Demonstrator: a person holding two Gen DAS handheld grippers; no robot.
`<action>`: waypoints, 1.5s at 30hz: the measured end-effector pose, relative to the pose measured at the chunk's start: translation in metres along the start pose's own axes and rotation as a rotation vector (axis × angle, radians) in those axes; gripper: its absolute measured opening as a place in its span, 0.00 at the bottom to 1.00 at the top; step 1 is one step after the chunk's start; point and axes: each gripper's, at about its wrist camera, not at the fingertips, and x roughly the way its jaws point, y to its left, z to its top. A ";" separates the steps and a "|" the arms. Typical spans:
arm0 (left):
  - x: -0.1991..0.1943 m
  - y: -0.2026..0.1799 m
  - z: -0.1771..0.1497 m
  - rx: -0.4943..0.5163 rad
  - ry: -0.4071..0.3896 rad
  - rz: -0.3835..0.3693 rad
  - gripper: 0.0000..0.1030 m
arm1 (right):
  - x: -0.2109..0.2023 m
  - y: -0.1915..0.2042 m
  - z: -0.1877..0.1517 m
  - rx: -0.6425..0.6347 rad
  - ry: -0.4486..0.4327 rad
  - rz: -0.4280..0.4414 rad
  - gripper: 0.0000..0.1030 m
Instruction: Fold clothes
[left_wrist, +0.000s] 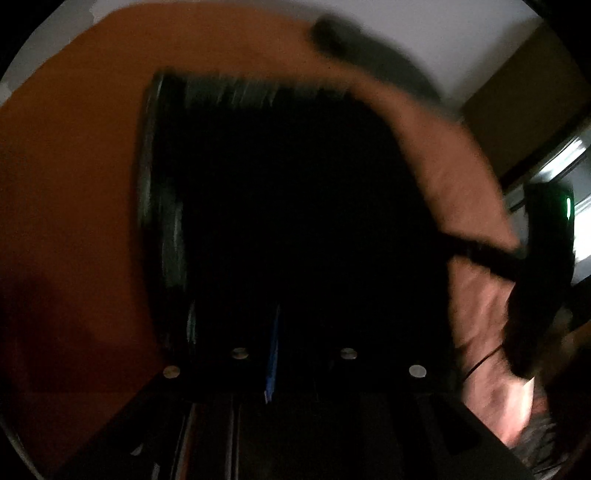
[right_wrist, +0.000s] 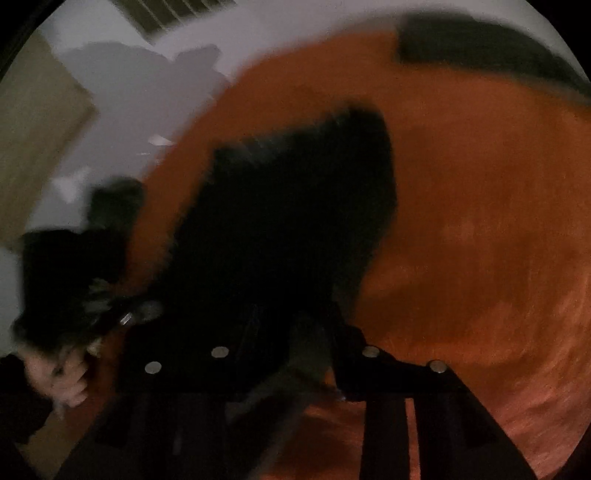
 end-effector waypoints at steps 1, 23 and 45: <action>0.003 0.003 -0.010 -0.001 0.007 -0.009 0.11 | 0.012 -0.012 -0.004 0.048 0.040 -0.004 0.29; -0.060 0.013 -0.096 -0.039 0.002 -0.054 0.05 | -0.072 0.028 -0.150 0.011 0.060 0.146 0.27; -0.080 -0.008 -0.098 0.164 -0.015 -0.202 0.09 | -0.085 0.079 -0.127 -0.183 0.010 0.262 0.27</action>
